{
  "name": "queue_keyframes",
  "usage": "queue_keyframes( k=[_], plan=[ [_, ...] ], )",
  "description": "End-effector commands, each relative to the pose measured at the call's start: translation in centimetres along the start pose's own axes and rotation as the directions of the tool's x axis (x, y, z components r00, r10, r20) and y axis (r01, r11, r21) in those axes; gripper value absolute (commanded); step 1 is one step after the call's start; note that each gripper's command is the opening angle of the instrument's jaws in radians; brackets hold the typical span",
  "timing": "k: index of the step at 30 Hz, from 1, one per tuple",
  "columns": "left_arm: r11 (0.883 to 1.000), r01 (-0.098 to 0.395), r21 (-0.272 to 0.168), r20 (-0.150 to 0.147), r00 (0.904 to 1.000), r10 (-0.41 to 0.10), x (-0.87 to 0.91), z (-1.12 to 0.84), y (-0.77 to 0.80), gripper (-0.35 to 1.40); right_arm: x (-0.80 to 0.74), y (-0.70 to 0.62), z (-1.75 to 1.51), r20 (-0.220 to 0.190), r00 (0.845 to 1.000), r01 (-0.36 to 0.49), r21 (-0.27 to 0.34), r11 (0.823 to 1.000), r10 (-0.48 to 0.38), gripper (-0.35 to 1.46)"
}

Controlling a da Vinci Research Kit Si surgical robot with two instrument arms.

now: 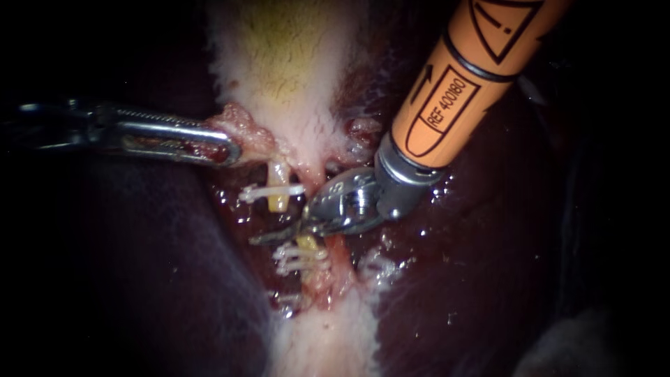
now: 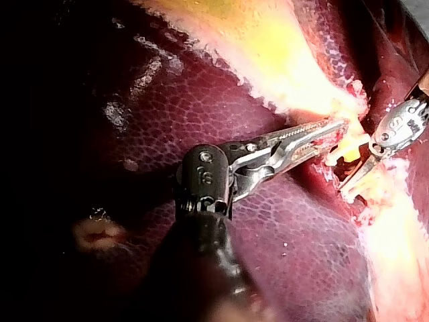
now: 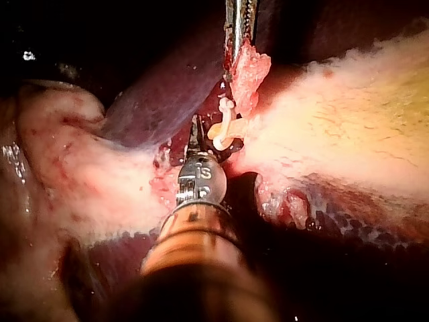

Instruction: Go back from the cut left tube

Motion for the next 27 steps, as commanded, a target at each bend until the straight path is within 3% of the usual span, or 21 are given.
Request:
queue_keyframes(
  k=[1,2,3,6,7,9,13,20,24,27],
  plan=[
    [1.0,0.0,0.0,0.0,1.0,0.0,0.0,0.0,0.0,-0.35,0.0,0.0,0.0,0.0,1.0,0.0,-0.001,1.0,0.0,-0.35],
    [1.0,0.0,0.0,0.0,1.0,0.0,0.0,0.0,0.0,-0.35,0.0,0.0,0.0,0.0,1.0,-0.006,-0.001,1.0,0.006,-0.35],
    [1.0,0.0,0.0,0.0,1.0,0.0,0.0,0.0,0.0,-0.35,0.0,0.0,0.0,0.0,1.0,-0.03,-0.001,1.0,0.03,-0.06],
    [1.0,0.0,-0.001,0.0,1.0,0.0,0.0,-0.01,0.0,-0.35,0.02,0.0,0.01,0.004,0.997,-0.072,-0.003,0.997,0.072,0.56],
    [1.0,0.0,-0.001,0.0,1.0,0.0,0.0,-0.01,0.0,-0.35,0.02,0.0,0.02,0.001,0.997,-0.078,-0.002,0.997,0.078,0.75],
    [1.0,0.0,-0.001,0.001,1.0,0.0,0.0,-0.01,-0.01,-0.35,0.03,0.0,0.02,-0.013,0.996,-0.083,0.002,0.997,0.083,0.95],
    [1.0,0.0,-0.002,0.001,1.0,0.0,0.0,-0.02,-0.01,-0.35,0.03,0.0,0.02,-0.051,0.995,-0.086,0.009,0.996,0.086,1.08],
    [1.0,0.0,-0.002,0.001,1.0,0.0,-0.01,-0.03,-0.02,-0.35,0.01,-0.05,-0.04,-0.058,0.995,-0.085,-0.012,0.996,0.084,1.2],
    [1.0,0.0,-0.003,0.001,1.0,0.0,-0.01,-0.05,-0.03,-0.35,-0.02,-0.17,-0.2,-0.086,0.993,-0.091,-0.089,0.992,0.084,1.33],
    [1.0,0.0,-0.004,0.002,1.0,0.0,-0.01,-0.05,-0.05,-0.35,-0.03,-0.25,-0.35,-0.116,0.988,-0.118,-0.182,0.976,0.097,1.43]
  ],
)
